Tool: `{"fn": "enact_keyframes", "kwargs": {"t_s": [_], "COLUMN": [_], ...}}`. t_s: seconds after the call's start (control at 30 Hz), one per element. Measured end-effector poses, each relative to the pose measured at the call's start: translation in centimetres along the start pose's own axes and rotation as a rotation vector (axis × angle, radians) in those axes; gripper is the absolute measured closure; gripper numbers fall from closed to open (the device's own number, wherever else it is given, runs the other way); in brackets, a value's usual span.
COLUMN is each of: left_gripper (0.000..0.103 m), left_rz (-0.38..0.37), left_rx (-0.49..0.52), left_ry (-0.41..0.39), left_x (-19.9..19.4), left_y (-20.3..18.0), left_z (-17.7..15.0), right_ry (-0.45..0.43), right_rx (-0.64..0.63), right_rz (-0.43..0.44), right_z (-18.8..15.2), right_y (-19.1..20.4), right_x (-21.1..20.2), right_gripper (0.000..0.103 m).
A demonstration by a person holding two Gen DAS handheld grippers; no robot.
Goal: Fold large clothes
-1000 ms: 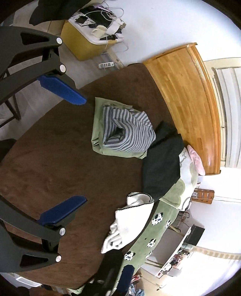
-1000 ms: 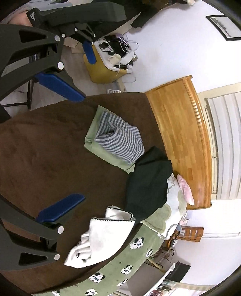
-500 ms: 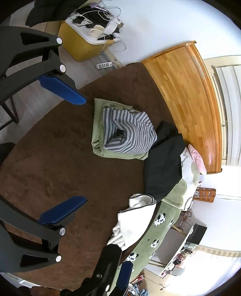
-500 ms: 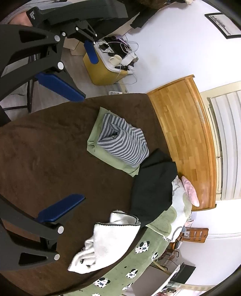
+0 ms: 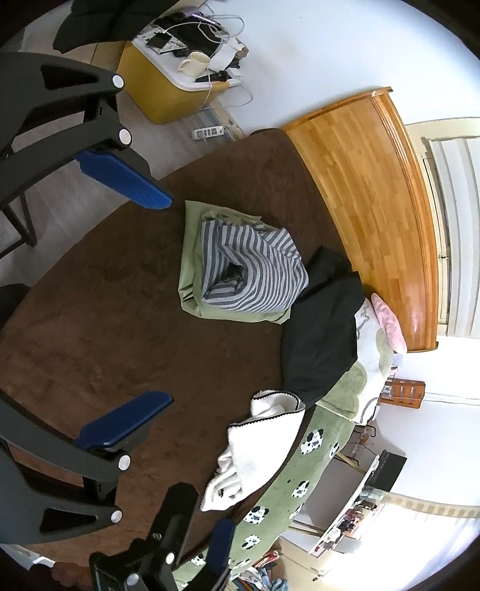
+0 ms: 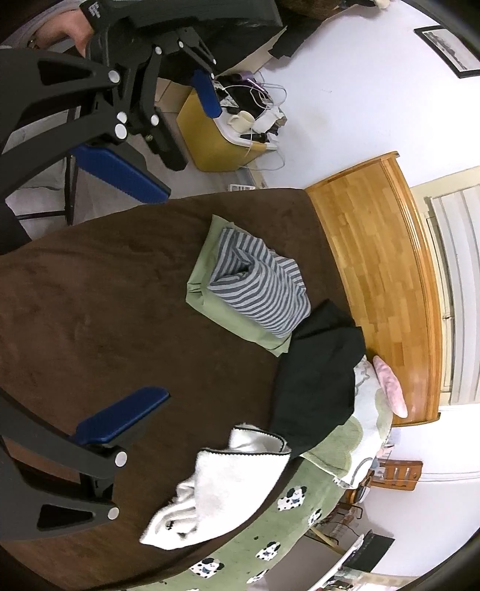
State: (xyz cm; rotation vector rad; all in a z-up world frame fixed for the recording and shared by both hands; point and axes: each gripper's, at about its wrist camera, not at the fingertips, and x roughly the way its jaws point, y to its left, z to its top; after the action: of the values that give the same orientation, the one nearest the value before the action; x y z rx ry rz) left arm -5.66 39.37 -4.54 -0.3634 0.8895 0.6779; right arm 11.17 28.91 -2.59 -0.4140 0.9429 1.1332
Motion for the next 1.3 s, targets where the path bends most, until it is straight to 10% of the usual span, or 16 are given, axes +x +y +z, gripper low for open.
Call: {"fn": "enact_keyframes", "kwargs": {"t_s": [1.3], "left_gripper": [0.006], "left_rz": [0.077], "left_rx": [-0.001], "left_ry": [-0.004], "left_x": [1.9], "left_y": [1.4], "left_z": [0.8], "right_ry": [0.022], "right_rx": [-0.050], "right_rz": [-0.007], "right_z": [1.2], "right_y": [0.0], "right_x": [2.5], "right_gripper": [0.005]}}
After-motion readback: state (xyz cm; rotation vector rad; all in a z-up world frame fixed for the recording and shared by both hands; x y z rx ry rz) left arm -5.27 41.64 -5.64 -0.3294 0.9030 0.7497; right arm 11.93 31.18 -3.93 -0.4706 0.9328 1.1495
